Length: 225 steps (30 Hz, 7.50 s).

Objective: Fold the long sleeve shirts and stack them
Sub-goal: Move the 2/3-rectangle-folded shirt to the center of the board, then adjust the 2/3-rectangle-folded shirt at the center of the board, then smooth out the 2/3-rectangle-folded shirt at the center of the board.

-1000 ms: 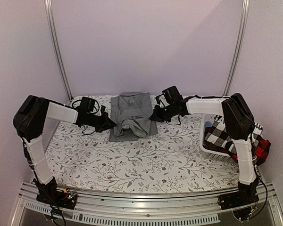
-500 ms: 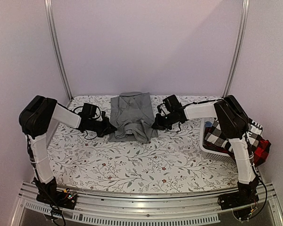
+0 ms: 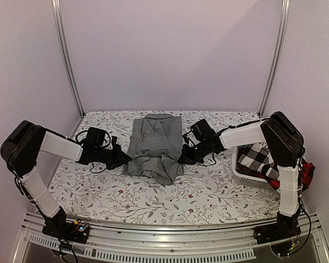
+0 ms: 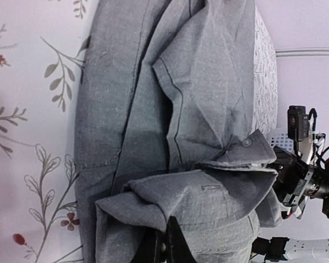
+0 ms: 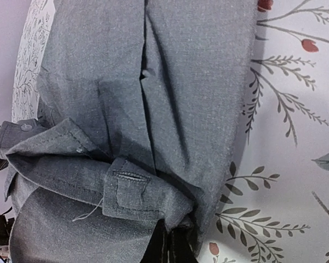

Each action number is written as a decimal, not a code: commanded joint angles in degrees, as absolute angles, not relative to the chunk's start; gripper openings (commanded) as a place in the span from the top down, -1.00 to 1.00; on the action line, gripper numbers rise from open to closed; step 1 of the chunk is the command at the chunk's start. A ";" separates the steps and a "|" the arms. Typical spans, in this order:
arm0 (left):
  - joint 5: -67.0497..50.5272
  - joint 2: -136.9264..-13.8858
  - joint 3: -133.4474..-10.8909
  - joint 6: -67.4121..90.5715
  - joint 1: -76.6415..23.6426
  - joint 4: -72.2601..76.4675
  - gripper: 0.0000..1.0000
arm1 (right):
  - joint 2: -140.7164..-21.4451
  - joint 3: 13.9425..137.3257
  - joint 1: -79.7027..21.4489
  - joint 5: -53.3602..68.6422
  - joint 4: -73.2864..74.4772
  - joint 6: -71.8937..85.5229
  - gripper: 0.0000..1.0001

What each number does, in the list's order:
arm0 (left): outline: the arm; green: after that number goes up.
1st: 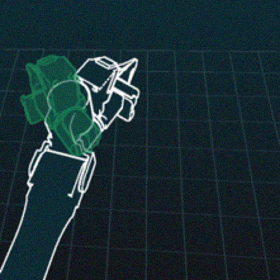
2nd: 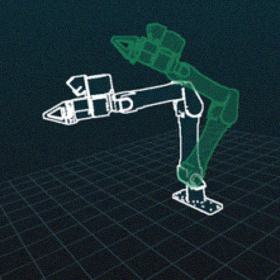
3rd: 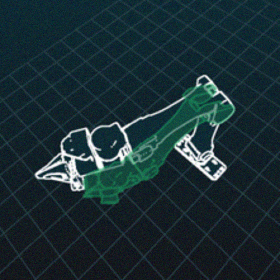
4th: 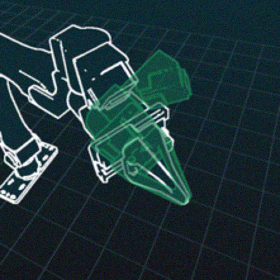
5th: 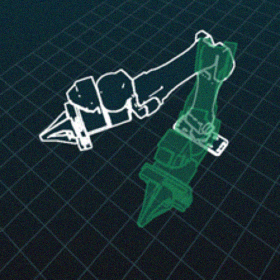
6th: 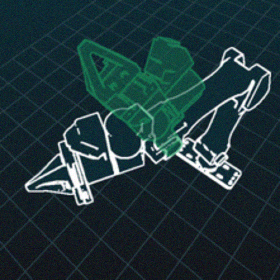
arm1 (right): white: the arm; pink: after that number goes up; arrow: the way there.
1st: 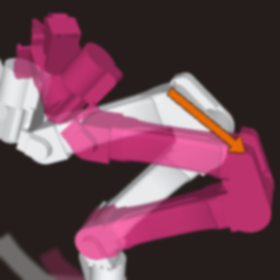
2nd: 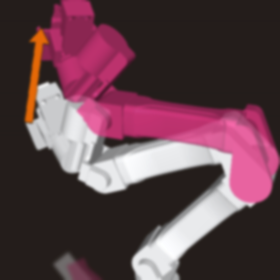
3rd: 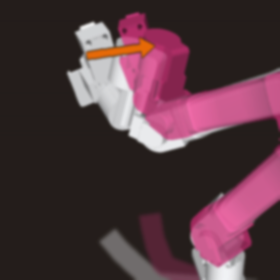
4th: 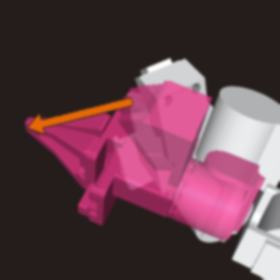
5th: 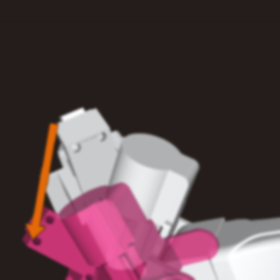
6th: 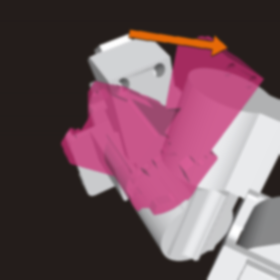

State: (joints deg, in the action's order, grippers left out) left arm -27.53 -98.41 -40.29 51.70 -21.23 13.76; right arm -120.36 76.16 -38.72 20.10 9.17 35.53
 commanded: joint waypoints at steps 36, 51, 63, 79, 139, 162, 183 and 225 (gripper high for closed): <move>-24.40 -89.59 -36.82 40.00 -25.55 -0.96 0.22 | -112.81 73.34 -53.04 8.83 20.27 29.62 0.17; -25.57 -90.07 -38.23 40.42 -25.98 -0.92 0.81 | -116.90 75.70 -53.61 12.20 20.21 29.44 0.36; -26.10 -87.62 -43.71 39.94 -25.77 -4.92 0.97 | -112.52 81.43 -51.77 6.25 24.14 29.01 0.93; -24.69 -105.40 -62.72 41.66 -19.41 -1.21 0.32 | -122.91 99.04 -40.08 4.78 24.04 26.65 0.26; -25.62 -113.95 -66.71 38.84 -22.29 1.56 0.58 | -120.87 92.22 -39.84 0.37 24.67 23.40 0.09; -23.09 -116.21 -68.84 38.40 -22.07 -2.02 0.58 | -113.97 78.01 -47.18 3.88 22.25 26.18 0.28; -23.38 -117.24 -68.90 38.93 -22.21 -1.82 0.60 | -116.15 77.08 -47.85 5.83 22.36 26.71 0.37; -23.98 -119.97 -70.38 39.11 -22.32 -2.22 0.60 | -114.20 77.65 -47.31 1.47 22.11 29.53 0.51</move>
State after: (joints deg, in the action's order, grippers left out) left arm -23.66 -118.63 -69.30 39.24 -22.44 -1.39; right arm -115.42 75.44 -48.45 2.83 22.81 28.80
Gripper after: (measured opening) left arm 0.201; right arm 0.243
